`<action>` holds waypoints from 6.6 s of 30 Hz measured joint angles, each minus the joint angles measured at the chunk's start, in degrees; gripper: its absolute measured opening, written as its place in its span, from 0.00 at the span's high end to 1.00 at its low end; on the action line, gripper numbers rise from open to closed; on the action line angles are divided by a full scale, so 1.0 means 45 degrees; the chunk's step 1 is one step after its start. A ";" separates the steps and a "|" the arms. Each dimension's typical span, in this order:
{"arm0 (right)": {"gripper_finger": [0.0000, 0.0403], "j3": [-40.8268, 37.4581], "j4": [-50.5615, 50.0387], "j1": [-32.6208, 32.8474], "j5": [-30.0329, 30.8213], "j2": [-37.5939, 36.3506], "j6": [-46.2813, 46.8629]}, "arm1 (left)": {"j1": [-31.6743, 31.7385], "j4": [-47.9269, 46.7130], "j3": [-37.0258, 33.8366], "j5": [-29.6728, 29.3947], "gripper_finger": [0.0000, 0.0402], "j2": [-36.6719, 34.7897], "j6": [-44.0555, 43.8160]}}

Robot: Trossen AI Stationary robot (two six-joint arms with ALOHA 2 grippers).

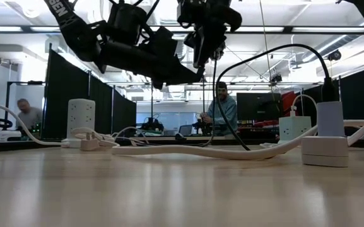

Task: Insert USB
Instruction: Insert the black charger cable into the green outlet extension

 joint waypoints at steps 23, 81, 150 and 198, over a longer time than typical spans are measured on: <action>0.89 -0.0023 -0.0863 0.0268 0.0565 0.0265 0.0181 | -0.0252 0.0180 0.0000 -0.0010 0.99 0.0005 0.0056; 0.95 -0.5984 -0.1695 -0.6598 0.5737 -0.3457 -0.3811 | -0.1248 0.3691 -0.3123 -0.1326 0.84 -0.0685 0.0959; 0.95 -0.6858 -0.0234 -0.7450 0.1796 -0.2875 -0.4226 | -0.1234 0.3385 -0.3094 -0.1336 0.84 -0.0685 0.1197; 0.95 -0.8017 0.1235 -0.8358 0.1092 -0.3896 -0.3224 | -0.1510 0.3374 -0.3109 -0.1332 0.84 -0.0685 0.1524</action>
